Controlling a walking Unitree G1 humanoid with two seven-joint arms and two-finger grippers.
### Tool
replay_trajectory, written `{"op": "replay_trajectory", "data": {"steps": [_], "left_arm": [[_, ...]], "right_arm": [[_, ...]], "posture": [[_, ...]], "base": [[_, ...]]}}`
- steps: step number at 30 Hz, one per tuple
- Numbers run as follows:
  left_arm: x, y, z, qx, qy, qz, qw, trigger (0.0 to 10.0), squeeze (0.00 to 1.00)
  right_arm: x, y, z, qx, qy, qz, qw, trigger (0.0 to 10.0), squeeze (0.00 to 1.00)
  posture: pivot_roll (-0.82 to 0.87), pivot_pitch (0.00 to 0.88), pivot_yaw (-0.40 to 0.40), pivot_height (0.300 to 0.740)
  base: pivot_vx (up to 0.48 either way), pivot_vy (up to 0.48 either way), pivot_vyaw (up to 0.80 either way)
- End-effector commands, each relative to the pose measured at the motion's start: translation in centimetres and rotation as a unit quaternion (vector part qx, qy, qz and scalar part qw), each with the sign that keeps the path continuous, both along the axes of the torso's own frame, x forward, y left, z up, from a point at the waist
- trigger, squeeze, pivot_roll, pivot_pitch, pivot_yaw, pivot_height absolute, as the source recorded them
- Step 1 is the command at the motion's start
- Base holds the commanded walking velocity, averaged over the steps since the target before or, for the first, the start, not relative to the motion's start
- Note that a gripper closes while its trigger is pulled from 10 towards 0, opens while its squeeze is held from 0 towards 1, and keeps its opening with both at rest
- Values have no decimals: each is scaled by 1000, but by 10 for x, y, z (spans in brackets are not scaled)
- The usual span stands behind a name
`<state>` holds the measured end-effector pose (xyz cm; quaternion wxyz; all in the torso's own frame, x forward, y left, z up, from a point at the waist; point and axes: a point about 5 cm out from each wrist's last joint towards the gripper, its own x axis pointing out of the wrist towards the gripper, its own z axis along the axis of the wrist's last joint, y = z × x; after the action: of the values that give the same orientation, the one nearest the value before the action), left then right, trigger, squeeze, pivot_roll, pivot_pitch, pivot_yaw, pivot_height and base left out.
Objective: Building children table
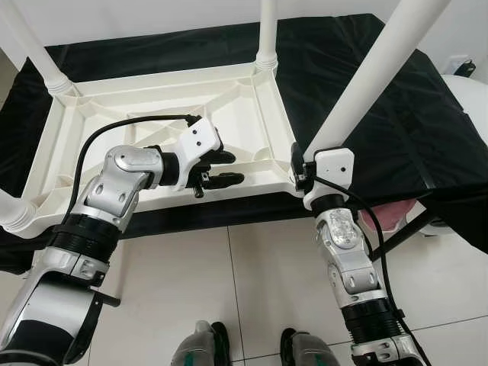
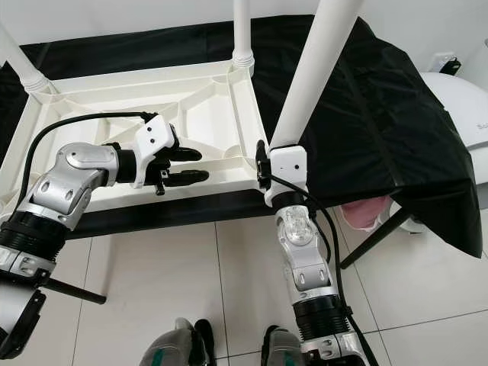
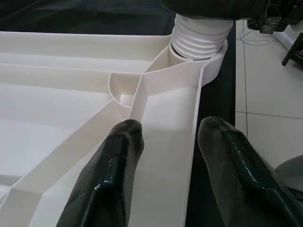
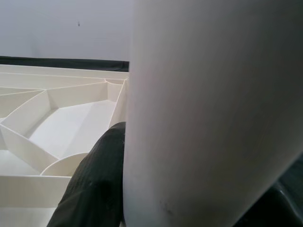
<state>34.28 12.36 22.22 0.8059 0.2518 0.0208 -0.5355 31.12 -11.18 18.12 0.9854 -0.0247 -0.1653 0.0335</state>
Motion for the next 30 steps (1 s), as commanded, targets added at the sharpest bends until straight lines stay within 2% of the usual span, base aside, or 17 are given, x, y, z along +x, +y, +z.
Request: {"op": "replay_trajectory", "data": {"steps": [1,10,11,12,14,15,25,30], "left_arm": [[-1,4,0,5,2,-2,1000,10000,0],[-2,5,2,1,2,-2,1000,10000,0],[-2,4,2,2,2,-2,1000,10000,0],[-2,4,2,2,2,-2,1000,10000,0],[-2,4,1,3,3,-2,1000,10000,0],[-2,4,2,3,3,-2,1000,10000,0],[-1,5,2,4,1,-2,1000,10000,0],[0,4,5,-3,0,0,1000,10000,0]], "right_arm": [[0,-5,-27,2,67,-10,998,10000,0],[4,-6,-24,24,68,-4,997,10000,0],[4,-5,-21,33,65,5,997,7647,0],[5,-5,-19,38,62,10,997,9412,0],[5,-5,-17,41,59,14,997,9412,0],[6,-5,-14,42,51,15,998,10000,0],[11,-10,6,46,16,14,999,10000,0],[14,-15,25,52,-12,13,999,10000,0]], "posture": [[-125,176,77,740],[-122,181,79,740],[-122,182,82,740],[-122,182,82,740],[-122,182,82,740],[-121,183,84,740],[-121,186,87,740],[-125,183,82,740]], "base": [[0,0,0],[0,0,0],[0,0,0],[0,0,0],[0,0,0],[0,0,0],[0,0,0],[0,0,0]]}}
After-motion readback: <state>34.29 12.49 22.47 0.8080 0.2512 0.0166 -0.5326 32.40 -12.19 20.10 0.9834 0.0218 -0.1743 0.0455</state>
